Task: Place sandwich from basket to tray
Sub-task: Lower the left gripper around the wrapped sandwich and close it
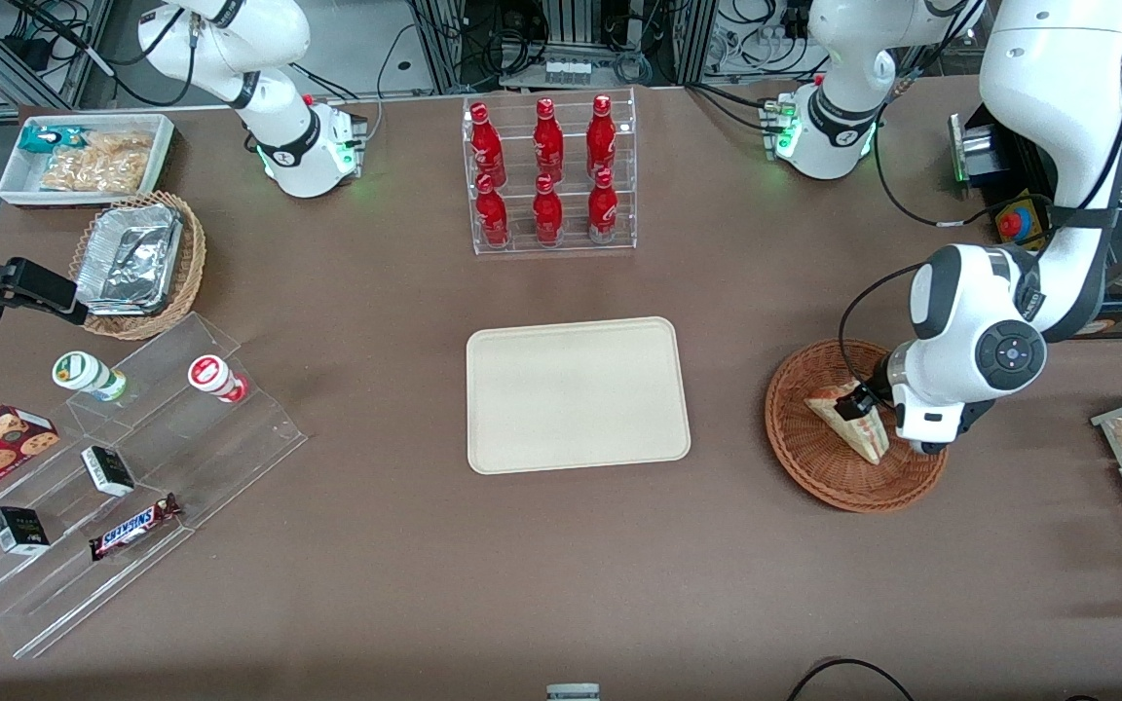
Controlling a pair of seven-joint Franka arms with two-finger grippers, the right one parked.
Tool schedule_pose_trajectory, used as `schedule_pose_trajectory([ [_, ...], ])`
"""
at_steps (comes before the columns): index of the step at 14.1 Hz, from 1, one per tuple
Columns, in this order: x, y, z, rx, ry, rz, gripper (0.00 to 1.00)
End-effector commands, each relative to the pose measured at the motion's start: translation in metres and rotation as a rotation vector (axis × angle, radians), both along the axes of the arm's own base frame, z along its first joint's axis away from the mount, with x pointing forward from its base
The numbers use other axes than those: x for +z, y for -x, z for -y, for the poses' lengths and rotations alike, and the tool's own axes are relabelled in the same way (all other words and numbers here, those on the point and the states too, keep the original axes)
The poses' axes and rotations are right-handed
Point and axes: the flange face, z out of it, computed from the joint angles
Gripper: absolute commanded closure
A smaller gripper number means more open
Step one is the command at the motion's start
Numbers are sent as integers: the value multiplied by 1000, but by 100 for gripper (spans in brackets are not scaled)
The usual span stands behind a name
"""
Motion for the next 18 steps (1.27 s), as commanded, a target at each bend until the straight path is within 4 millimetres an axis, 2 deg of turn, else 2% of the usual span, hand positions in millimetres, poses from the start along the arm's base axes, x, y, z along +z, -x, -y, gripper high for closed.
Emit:
schedule_pose_trajectory([
  [1, -14, -5, 8, 83, -7, 24, 0],
  [6, 5, -16, 12, 97, -4, 67, 0],
  [10, -11, -14, 13, 102, -4, 69, 0],
  [11, -17, -14, 14, 100, -5, 62, 3],
  [12, -17, -13, 18, 92, -4, 63, 14],
  [13, -17, -13, 20, 91, -2, 63, 29],
  [15, -16, -13, 20, 95, -1, 62, 68],
  [16, -15, -13, 20, 95, -1, 64, 84],
  [18, -3, -17, 20, 64, -3, 83, 90],
])
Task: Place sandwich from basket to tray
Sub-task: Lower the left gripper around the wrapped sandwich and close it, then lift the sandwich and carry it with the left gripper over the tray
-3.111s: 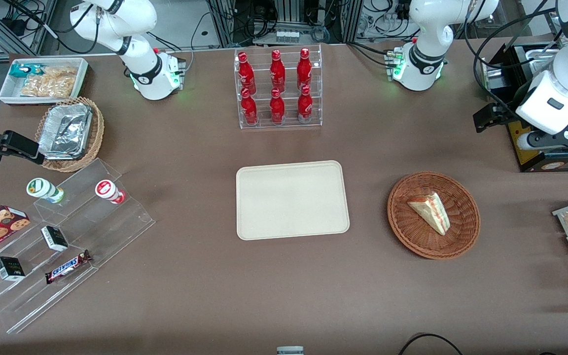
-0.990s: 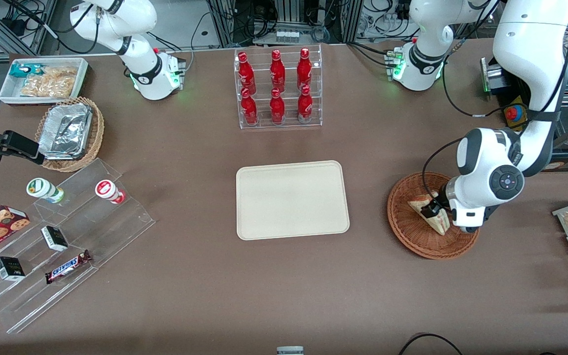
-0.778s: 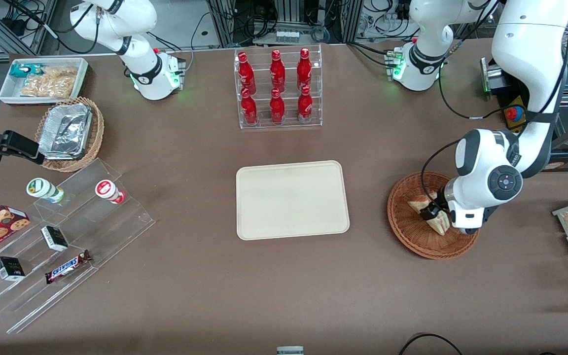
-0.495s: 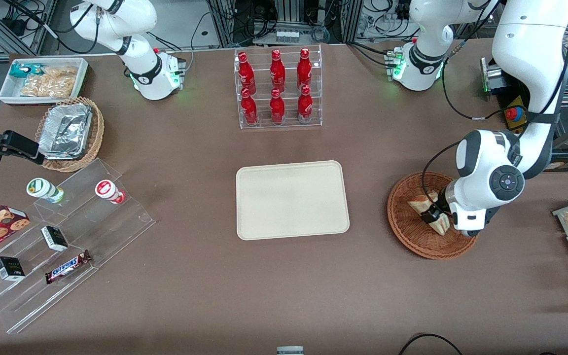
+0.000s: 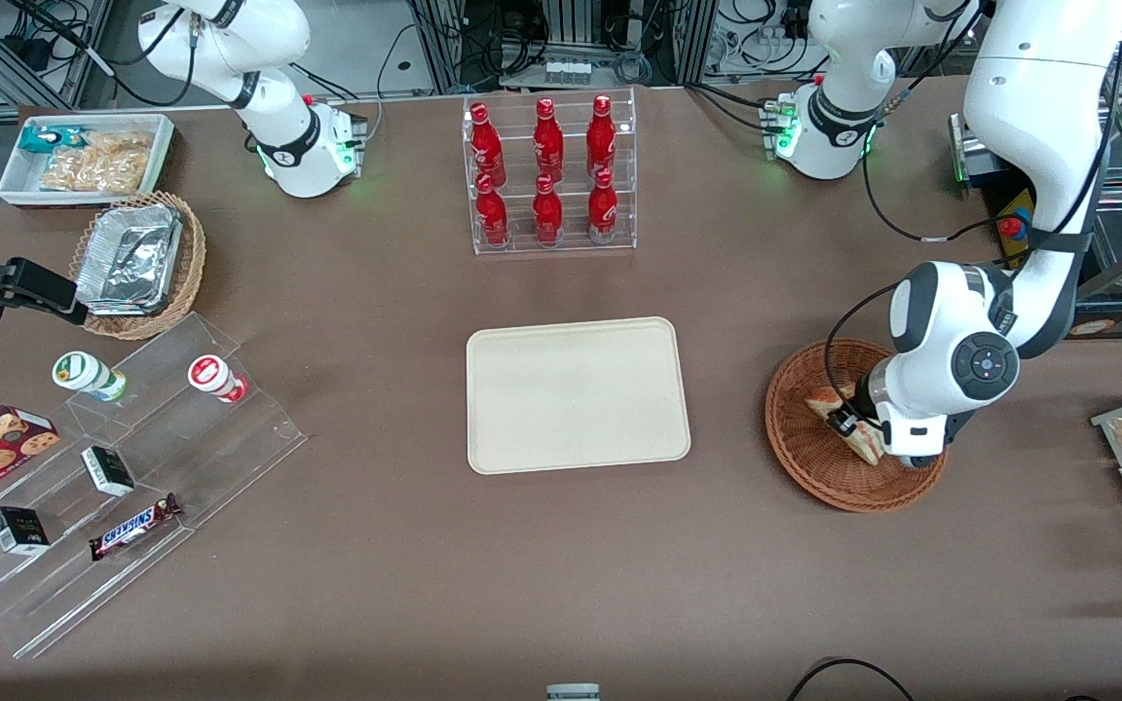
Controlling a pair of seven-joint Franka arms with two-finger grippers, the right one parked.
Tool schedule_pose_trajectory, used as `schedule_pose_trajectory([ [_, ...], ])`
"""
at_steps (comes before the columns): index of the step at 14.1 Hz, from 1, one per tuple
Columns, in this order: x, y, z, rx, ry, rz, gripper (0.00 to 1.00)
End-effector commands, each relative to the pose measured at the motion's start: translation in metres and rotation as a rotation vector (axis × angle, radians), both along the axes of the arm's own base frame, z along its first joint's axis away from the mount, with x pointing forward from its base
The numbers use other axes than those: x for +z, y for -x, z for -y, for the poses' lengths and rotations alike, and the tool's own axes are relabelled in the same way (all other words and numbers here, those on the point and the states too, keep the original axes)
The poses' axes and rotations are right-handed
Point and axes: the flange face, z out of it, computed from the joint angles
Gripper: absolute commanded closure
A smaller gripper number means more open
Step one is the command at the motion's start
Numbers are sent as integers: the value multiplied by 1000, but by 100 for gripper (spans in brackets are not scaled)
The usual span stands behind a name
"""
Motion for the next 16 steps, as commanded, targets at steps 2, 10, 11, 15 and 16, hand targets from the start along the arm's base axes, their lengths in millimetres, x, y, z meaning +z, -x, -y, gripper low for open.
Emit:
schedule_pose_trajectory([
  [2, 42, -8, 5, -142, 2, 34, 92],
  [10, 93, 16, 177, -493, 102, 61, 91],
  [11, 90, 20, 202, -526, 119, 80, 91],
  [15, 62, 45, 293, -623, 172, 73, 93],
  [16, 56, 49, 312, -612, 178, 69, 94],
])
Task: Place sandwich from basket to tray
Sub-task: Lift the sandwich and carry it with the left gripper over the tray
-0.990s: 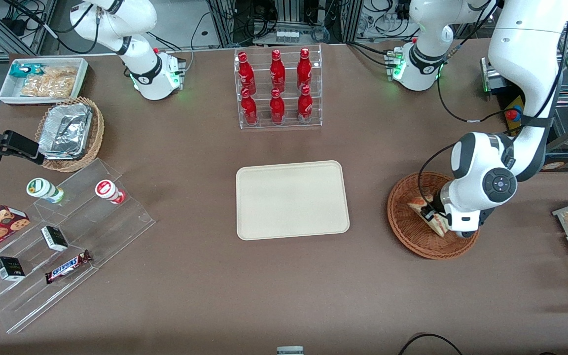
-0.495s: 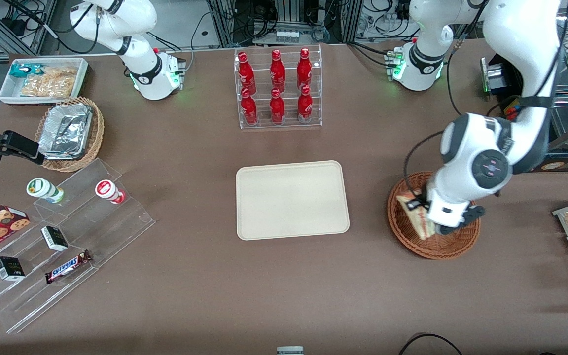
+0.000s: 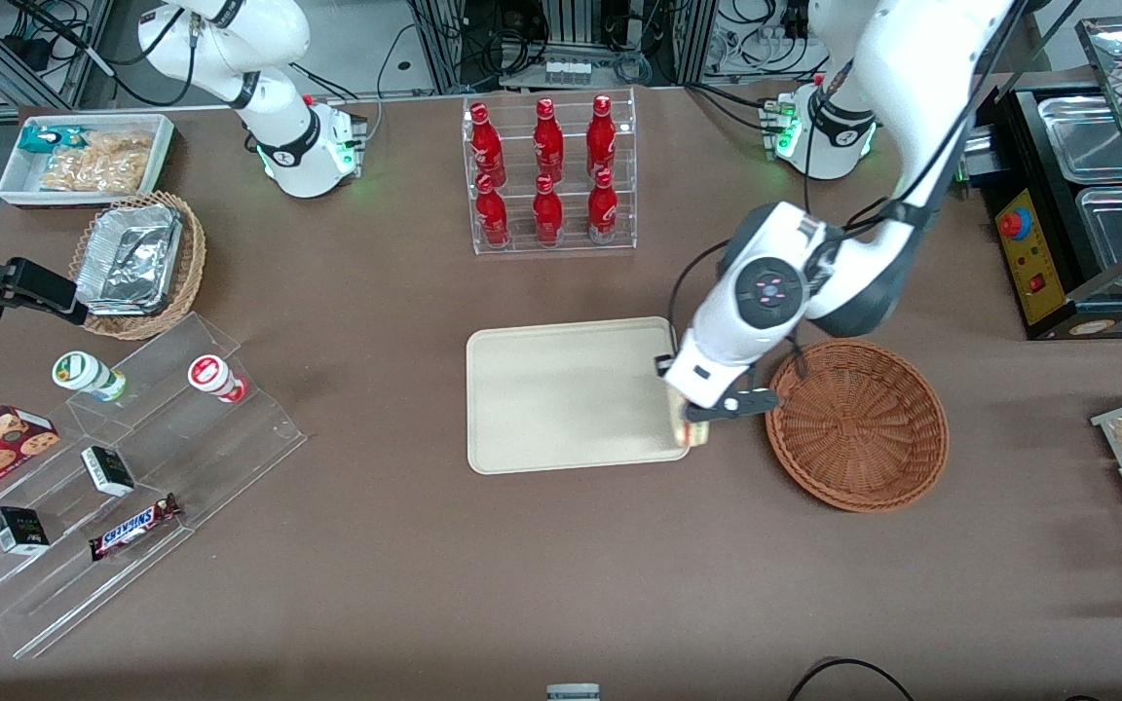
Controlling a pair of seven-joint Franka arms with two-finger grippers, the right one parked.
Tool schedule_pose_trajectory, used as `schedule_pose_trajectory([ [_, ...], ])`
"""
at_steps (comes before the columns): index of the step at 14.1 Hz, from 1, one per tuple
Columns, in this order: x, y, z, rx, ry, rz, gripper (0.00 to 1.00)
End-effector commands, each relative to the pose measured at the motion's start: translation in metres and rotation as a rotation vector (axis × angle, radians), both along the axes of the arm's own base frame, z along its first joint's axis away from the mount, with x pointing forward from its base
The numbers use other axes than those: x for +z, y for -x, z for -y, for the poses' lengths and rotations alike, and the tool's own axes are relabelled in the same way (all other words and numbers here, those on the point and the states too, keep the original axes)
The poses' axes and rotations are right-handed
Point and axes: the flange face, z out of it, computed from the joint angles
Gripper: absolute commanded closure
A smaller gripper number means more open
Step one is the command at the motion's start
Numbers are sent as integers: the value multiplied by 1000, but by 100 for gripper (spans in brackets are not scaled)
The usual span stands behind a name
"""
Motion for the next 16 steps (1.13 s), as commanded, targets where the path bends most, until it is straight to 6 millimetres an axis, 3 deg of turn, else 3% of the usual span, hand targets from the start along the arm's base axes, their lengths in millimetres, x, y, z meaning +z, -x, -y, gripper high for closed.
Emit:
schedule_pose_trajectory([
  [1, -10, 2, 55, 3, 21, -7, 94],
  [3, -17, 2, 68, -12, 15, -7, 93],
  [6, -30, 13, 108, -12, 21, -24, 92],
  [8, -41, 20, 124, -35, -4, -37, 92],
  [10, -55, 26, 131, -35, -31, -28, 83],
  [11, -58, 26, 131, -44, -40, -23, 51],
  [12, -58, 26, 131, -47, -47, -16, 29],
  [13, -59, 26, 131, -46, -48, -15, 19],
  [14, -58, 26, 131, -46, -48, -13, 0],
  [16, -55, 22, 129, -41, -48, -5, 0],
])
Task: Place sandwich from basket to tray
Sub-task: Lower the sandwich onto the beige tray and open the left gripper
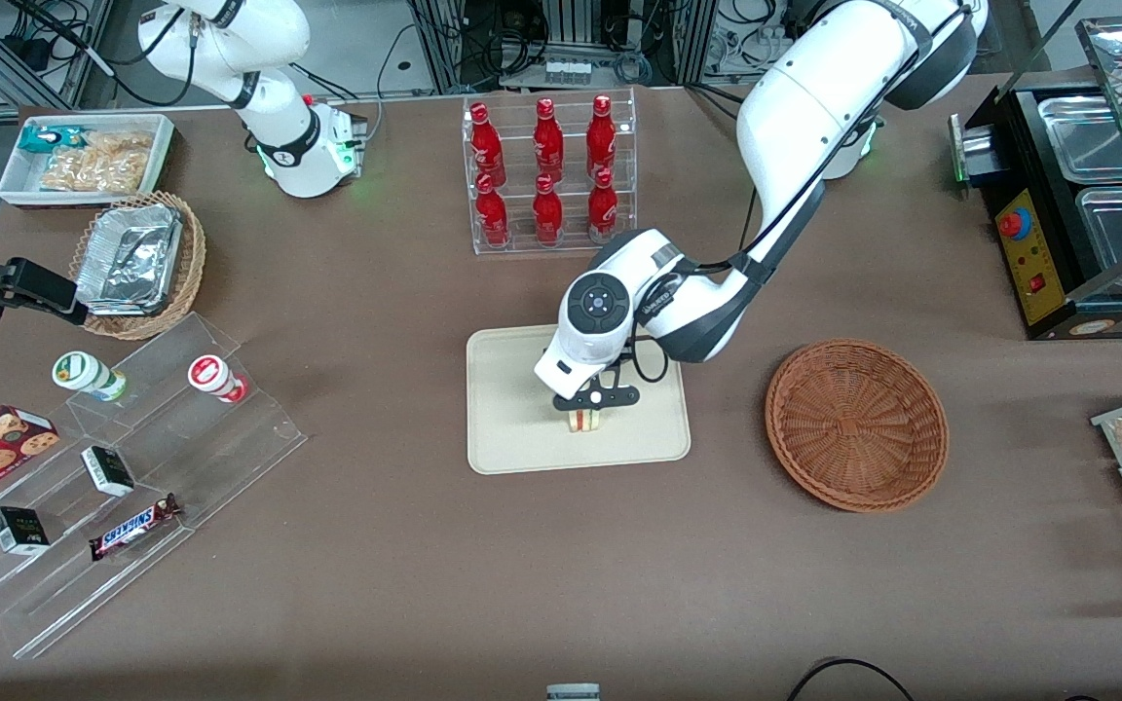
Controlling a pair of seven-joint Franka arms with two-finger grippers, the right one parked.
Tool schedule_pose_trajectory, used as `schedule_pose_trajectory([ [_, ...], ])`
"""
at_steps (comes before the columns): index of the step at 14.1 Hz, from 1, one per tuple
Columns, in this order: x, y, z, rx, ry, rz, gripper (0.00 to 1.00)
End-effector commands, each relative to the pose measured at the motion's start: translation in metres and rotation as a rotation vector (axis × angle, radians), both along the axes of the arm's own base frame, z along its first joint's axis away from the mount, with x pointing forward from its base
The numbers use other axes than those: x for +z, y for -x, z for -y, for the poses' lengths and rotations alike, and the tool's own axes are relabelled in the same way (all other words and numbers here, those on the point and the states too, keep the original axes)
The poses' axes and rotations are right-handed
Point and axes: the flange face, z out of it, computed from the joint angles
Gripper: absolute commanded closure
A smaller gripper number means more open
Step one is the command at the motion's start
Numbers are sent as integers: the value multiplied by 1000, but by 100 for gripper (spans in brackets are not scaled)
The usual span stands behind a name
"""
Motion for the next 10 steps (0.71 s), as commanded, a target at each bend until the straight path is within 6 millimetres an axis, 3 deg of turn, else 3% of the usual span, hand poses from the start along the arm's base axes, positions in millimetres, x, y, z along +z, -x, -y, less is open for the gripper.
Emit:
schedule_pose_trajectory([
  [1, 18, -18, -4, 8, -21, 55, 0],
  [2, 28, -37, -15, 5, -45, 119, 0],
  [4, 51, -54, -22, 0, -68, 207, 0],
  [6, 94, -67, -38, 24, -61, 266, 0],
  [7, 120, -75, -54, 51, -65, 300, 0],
  [10, 155, -67, -119, 112, -167, 262, 0],
])
